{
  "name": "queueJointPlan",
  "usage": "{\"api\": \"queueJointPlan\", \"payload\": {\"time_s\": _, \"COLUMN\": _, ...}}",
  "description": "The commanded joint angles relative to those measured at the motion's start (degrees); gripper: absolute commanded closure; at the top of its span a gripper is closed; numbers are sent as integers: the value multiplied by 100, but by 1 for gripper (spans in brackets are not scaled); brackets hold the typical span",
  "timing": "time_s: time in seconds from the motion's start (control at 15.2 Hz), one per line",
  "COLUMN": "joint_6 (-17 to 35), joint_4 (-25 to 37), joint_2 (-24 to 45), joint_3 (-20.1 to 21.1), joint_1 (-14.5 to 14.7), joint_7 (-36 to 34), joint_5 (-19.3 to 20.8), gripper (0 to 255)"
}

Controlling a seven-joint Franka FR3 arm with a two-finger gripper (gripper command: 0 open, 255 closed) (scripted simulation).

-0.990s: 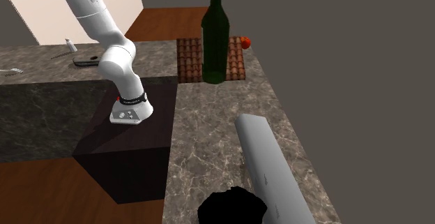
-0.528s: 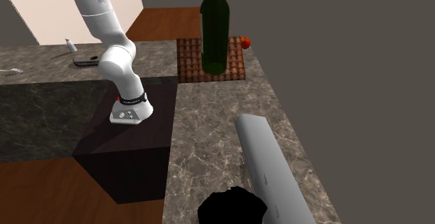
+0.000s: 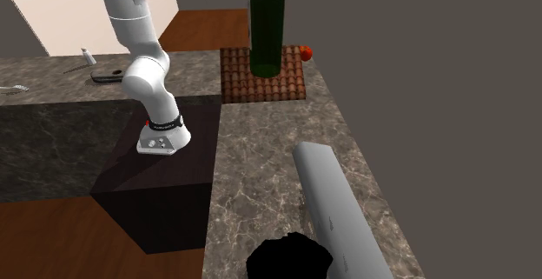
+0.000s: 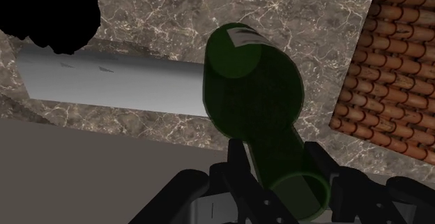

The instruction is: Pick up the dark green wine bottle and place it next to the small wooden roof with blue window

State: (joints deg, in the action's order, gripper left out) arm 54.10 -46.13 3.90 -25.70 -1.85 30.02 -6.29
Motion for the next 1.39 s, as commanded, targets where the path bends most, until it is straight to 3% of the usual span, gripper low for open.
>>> {"api": "queueJointPlan", "payload": {"time_s": 0.0, "joint_6": 237, "joint_4": -589, "joint_2": -417, "joint_3": 249, "joint_1": 390, "joint_7": -433, "joint_5": 302, "gripper": 255}}
{"api": "queueJointPlan", "payload": {"time_s": 0.66, "joint_6": 452, "joint_4": -1327, "joint_2": -1015, "joint_3": 1430, "joint_1": 1257, "joint_7": -2277, "joint_5": 654, "gripper": 255}}
{"api": "queueJointPlan", "payload": {"time_s": 1.32, "joint_6": 344, "joint_4": -777, "joint_2": -568, "joint_3": 2411, "joint_1": 1965, "joint_7": -3936, "joint_5": 703, "gripper": 255}}
